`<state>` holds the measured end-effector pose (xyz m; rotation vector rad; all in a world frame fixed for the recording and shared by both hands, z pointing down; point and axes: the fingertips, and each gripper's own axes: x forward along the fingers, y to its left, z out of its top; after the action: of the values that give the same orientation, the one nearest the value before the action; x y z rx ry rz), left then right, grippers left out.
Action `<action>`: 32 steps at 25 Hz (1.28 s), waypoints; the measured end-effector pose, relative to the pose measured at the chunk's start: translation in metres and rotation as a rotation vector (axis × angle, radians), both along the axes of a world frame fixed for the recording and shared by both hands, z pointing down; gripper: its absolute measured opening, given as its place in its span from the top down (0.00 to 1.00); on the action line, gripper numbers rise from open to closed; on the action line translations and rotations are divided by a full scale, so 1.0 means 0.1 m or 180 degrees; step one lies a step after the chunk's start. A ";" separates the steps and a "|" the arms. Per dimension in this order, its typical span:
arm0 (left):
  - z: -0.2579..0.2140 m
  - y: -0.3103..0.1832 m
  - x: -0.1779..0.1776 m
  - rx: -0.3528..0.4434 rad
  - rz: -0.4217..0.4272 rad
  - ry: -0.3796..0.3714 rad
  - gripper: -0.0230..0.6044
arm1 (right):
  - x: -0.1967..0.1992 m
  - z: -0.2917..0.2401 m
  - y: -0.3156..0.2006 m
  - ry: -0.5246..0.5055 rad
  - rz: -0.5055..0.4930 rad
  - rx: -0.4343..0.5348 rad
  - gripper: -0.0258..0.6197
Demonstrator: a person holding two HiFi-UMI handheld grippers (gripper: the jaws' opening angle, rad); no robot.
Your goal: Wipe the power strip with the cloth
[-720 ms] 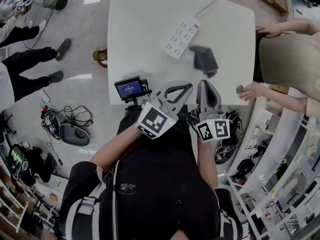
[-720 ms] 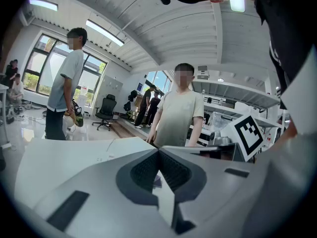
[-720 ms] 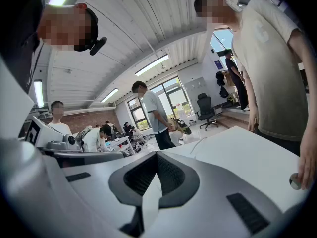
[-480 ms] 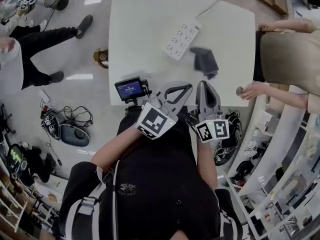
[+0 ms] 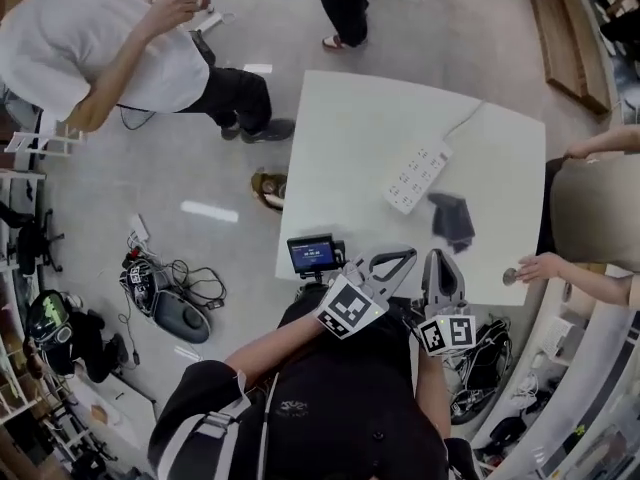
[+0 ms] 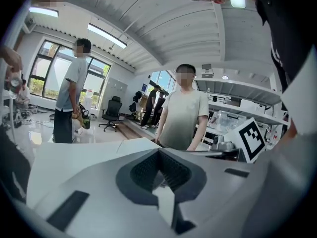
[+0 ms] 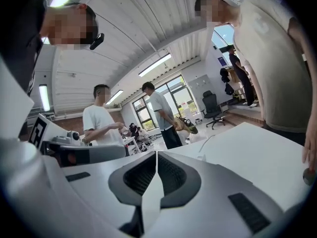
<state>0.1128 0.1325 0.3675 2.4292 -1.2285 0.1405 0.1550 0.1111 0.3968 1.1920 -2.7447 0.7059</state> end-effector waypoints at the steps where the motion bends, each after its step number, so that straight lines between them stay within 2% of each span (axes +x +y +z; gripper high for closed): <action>1: -0.03 0.02 -0.05 -0.0001 -0.0003 0.0010 0.91 | -0.05 0.01 0.05 0.0067 -0.0050 -0.0029 0.93; 3: -0.06 0.03 -0.23 0.0028 -0.0046 -0.0001 0.91 | -0.19 0.13 0.06 0.0254 -0.0196 -0.0057 0.91; 4: -0.07 -0.01 -0.43 0.0069 -0.0131 -0.0043 0.91 | -0.33 0.23 -0.01 0.0360 -0.0303 -0.0044 0.79; 5: -0.08 -0.06 -0.65 0.0117 -0.0249 -0.0091 0.91 | -0.48 0.34 -0.14 0.0490 -0.0409 -0.0017 0.76; 7: -0.06 -0.13 -0.86 0.0136 -0.0409 -0.0082 0.91 | -0.49 0.54 -0.42 0.0933 -0.0489 0.0039 0.72; 10: 0.06 -0.16 -0.51 0.0010 -0.0308 0.0040 0.91 | 0.09 0.93 -0.71 0.1791 -0.0453 -0.0082 0.68; 12: 0.07 -0.16 -0.27 -0.0003 -0.0191 0.0043 0.91 | 0.34 1.23 -0.87 0.2146 -0.0515 -0.0236 0.65; 14: 0.03 -0.17 -0.14 0.0019 -0.0110 0.0036 0.91 | 0.41 1.43 -1.06 0.2396 -0.0627 -0.0364 0.63; 17: 0.07 -0.19 -0.09 -0.0004 -0.0113 0.0024 0.91 | 0.39 1.74 -1.22 0.2576 -0.0886 -0.0668 0.62; 20: 0.18 -0.21 -0.17 -0.0126 -0.0225 0.0001 0.91 | 0.33 2.00 -1.17 0.2658 -0.1174 -0.0946 0.62; 23: 0.32 -0.33 -0.27 -0.0287 -0.0390 -0.0013 0.91 | 0.33 2.10 -1.18 0.2774 -0.1219 -0.1032 0.64; 24: 0.35 -0.38 -0.29 -0.0319 -0.0437 -0.0004 0.91 | 0.34 2.10 -1.19 0.2822 -0.1223 -0.1022 0.69; 28: 0.34 -0.50 -0.31 -0.0350 -0.0532 0.0046 0.91 | 0.29 1.81 -1.30 0.2806 -0.1223 -0.0686 0.79; 32: 0.38 -0.45 -0.41 -0.0381 -0.0604 0.0025 0.91 | -0.07 1.37 -1.99 0.2746 -0.1043 -0.0127 0.81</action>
<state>0.0720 0.0872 0.4058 2.1971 -1.3977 0.1446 0.1485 -0.0880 0.5339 0.7450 -2.0856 0.1389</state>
